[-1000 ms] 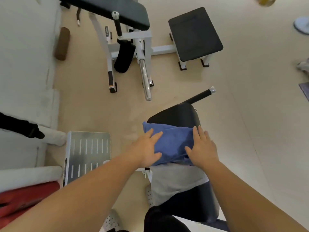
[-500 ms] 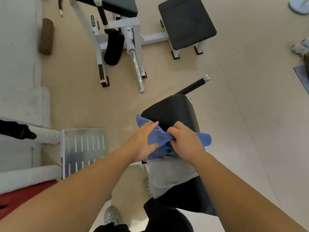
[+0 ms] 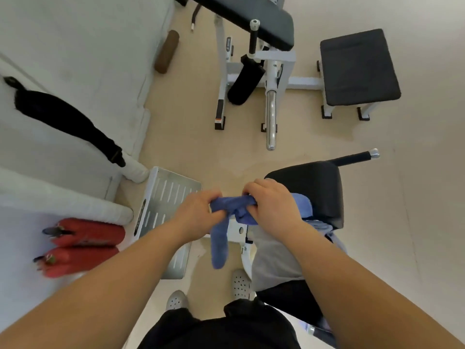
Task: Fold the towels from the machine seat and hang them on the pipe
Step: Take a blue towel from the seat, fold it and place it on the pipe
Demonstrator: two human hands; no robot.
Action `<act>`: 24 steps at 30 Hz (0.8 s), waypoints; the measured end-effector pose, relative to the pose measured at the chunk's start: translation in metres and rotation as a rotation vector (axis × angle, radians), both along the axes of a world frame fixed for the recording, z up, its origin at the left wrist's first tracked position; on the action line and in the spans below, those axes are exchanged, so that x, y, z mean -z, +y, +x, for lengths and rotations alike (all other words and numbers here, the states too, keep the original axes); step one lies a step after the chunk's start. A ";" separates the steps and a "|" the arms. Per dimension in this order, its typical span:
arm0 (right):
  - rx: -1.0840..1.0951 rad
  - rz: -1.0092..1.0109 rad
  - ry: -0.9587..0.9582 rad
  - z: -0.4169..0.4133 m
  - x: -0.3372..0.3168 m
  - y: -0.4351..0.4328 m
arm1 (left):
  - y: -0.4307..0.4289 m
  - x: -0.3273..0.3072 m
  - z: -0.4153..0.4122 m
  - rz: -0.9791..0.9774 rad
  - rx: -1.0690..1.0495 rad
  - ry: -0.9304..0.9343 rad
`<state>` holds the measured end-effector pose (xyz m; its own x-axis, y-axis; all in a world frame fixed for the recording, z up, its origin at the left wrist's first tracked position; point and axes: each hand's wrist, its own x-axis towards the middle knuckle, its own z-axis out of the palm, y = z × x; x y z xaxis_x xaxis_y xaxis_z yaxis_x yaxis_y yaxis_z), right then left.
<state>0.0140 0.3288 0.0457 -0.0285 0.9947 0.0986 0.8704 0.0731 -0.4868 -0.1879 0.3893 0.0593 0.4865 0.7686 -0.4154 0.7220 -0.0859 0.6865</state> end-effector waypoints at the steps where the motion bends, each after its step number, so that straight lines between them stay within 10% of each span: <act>1: -0.010 -0.007 -0.036 -0.006 -0.005 0.005 | 0.000 -0.006 -0.011 0.038 -0.043 -0.017; 14: -0.247 -0.213 -0.134 -0.137 -0.061 0.012 | -0.019 -0.076 -0.167 0.375 -0.154 0.243; 19: -0.179 0.160 0.124 -0.223 -0.101 -0.005 | -0.057 -0.089 -0.235 -0.103 -0.294 -0.239; 24: -0.218 0.127 0.282 -0.293 -0.124 -0.030 | -0.085 -0.087 -0.276 -0.119 -0.527 -0.508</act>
